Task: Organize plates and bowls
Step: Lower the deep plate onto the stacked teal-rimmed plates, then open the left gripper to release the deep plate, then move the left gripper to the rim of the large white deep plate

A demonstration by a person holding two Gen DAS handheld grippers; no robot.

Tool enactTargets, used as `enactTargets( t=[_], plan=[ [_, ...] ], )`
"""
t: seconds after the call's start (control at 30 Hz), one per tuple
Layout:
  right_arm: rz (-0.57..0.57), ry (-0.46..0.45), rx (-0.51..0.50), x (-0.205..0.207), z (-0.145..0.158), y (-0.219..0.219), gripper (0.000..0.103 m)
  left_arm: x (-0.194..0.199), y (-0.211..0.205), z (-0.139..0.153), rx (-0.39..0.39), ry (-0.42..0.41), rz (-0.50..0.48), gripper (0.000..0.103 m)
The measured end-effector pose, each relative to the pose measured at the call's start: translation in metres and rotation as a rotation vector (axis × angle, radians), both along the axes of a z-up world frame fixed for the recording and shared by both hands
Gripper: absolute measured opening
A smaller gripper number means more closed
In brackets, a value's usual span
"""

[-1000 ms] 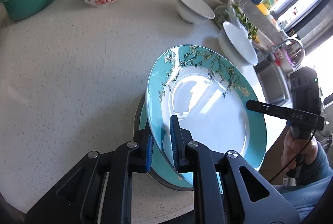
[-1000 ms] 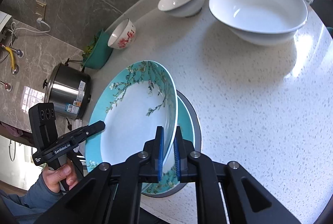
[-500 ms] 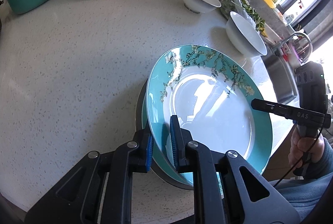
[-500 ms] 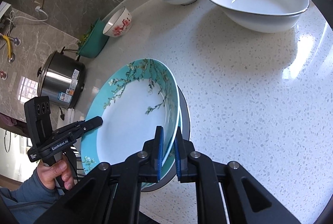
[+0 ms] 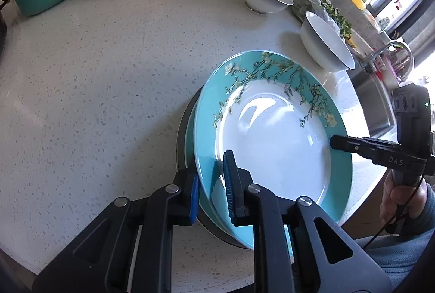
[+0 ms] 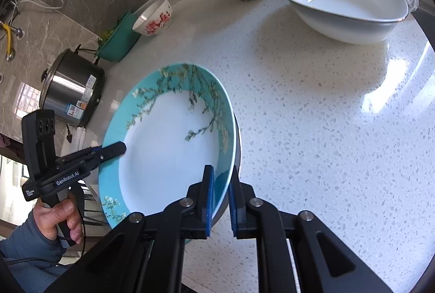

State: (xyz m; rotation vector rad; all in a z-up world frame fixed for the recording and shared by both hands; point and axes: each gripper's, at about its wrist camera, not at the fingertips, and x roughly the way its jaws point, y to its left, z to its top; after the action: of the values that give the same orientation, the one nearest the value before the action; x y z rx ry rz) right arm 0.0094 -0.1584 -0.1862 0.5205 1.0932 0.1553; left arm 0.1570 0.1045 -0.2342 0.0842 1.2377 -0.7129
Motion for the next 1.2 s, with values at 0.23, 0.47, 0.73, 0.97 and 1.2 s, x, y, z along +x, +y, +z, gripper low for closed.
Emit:
enactTargets(
  t=[0.23,0.47,0.73,0.97,1.2],
  plan=[
    [0.007,-0.016,-0.046,-0.002,0.001,0.006,0.015,-0.001,-0.004,0.0,0.016,-0.025,-0.019,0.015],
    [-0.022,-0.004,-0.198,0.0,0.008,0.023,0.018,0.0,-0.009,0.001,0.048,-0.069,-0.098,0.016],
    [-0.066,0.034,-0.303,0.002,0.009,0.039,0.022,-0.011,-0.025,0.008,0.125,-0.174,-0.206,0.084],
    [-0.099,0.042,-0.305,0.001,0.011,0.045,0.035,-0.012,-0.027,0.012,0.113,-0.175,-0.236,0.085],
    [-0.193,0.041,-0.269,-0.013,0.031,0.026,0.07,0.022,-0.013,0.041,0.096,-0.135,-0.204,0.102]
  ],
)
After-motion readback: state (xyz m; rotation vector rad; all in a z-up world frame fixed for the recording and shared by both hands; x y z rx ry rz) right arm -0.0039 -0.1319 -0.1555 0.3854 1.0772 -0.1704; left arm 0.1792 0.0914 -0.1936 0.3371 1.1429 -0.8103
